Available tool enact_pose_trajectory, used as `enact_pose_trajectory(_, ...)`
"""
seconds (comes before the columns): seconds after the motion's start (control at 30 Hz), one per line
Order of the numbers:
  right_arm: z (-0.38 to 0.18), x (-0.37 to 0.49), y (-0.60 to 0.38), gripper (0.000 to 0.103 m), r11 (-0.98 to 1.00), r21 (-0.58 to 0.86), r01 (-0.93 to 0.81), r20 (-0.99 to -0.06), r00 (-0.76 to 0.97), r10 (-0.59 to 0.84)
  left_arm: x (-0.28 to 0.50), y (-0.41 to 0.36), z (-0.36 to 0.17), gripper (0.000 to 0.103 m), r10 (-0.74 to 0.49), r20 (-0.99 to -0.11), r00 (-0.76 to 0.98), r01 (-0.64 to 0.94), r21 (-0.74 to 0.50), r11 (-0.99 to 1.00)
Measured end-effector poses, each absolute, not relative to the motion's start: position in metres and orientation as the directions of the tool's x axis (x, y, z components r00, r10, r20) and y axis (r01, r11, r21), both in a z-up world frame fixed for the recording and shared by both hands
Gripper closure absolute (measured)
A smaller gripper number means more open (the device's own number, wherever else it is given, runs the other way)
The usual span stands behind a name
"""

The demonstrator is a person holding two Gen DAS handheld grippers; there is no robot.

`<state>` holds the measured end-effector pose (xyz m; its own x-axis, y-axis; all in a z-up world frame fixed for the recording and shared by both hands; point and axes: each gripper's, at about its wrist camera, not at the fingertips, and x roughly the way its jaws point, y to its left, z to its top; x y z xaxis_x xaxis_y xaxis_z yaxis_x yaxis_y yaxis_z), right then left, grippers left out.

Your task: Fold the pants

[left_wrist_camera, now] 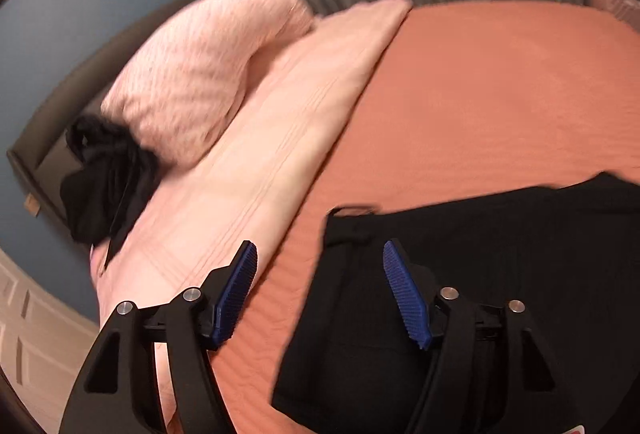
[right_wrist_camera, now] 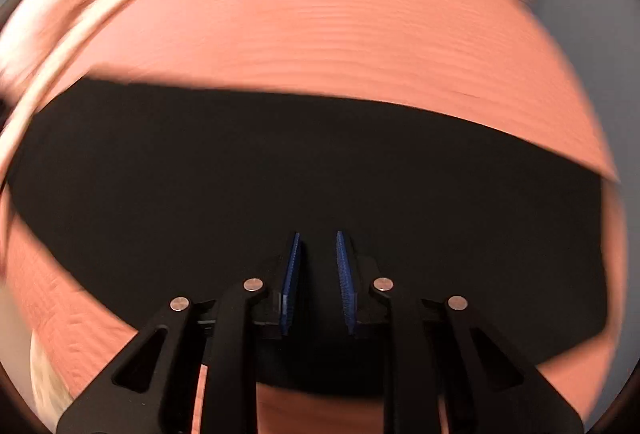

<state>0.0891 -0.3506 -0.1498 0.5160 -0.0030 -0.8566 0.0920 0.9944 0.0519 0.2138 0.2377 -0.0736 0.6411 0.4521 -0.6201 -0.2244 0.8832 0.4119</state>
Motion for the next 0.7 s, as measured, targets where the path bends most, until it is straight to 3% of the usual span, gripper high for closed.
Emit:
enact_pose_trajectory(0.07,-0.153,0.081,-0.382,0.081,0.992,0.06,0.113,-0.855,0.518,-0.008,0.201,0.189,-0.058,0.039,0.387,-0.609,0.692,-0.16,0.394,0.905)
enact_pose_trajectory(0.13,-0.177,0.077,-0.41,0.085,0.993,-0.019,0.12,-0.899,0.433,-0.07,0.19,0.136,-0.052,0.038,0.311,-0.618,0.722,-0.087,0.365,0.927)
enact_pose_trajectory(0.17,-0.175,0.064,-0.434,0.085,0.989,0.065,0.135,-0.873,0.487,-0.009,0.185,0.106,-0.051,0.038,0.256,-0.638,0.726,-0.036,0.337,0.941)
enact_pose_trajectory(0.27,-0.158,0.044,-0.48,0.08,0.94,0.048,0.339,-0.864,0.487,-0.132,0.169,0.026,-0.058,0.038,0.132,-0.68,0.721,0.089,0.281,0.956)
enact_pose_trajectory(0.33,-0.145,0.045,-0.483,0.08,0.938,0.154,0.31,-0.826,0.561,-0.05,0.161,-0.026,-0.067,0.038,0.072,-0.7,0.71,0.155,0.255,0.954)
enact_pose_trajectory(0.4,-0.142,0.069,-0.463,0.08,0.971,0.134,0.2,-0.809,0.587,-0.009,0.156,-0.066,-0.079,0.038,0.017,-0.724,0.69,0.209,0.222,0.953)
enact_pose_trajectory(0.5,-0.177,0.105,-0.455,0.083,0.992,0.054,0.111,-0.867,0.499,-0.008,0.15,-0.122,-0.092,0.038,-0.002,-0.741,0.672,0.262,0.235,0.936)
enact_pose_trajectory(0.53,-0.183,0.105,-0.469,0.085,0.991,0.094,0.099,-0.846,0.533,0.027,0.149,-0.135,-0.094,0.038,-0.014,-0.738,0.674,0.283,0.241,0.928)
enact_pose_trajectory(0.57,-0.184,0.101,-0.479,0.088,0.982,0.13,0.139,-0.834,0.551,0.032,0.147,-0.146,-0.097,0.038,-0.01,-0.742,0.67,0.289,0.249,0.924)
enact_pose_trajectory(0.6,-0.184,0.095,-0.502,0.097,0.962,0.154,0.227,-0.835,0.55,0.004,0.146,-0.154,-0.099,0.038,-0.005,-0.747,0.664,0.294,0.255,0.921)
enact_pose_trajectory(0.7,-0.162,0.059,-0.535,0.09,0.899,0.131,0.417,-0.805,0.575,-0.15,0.144,-0.164,-0.108,0.038,0.052,-0.729,0.683,0.274,0.321,0.907)
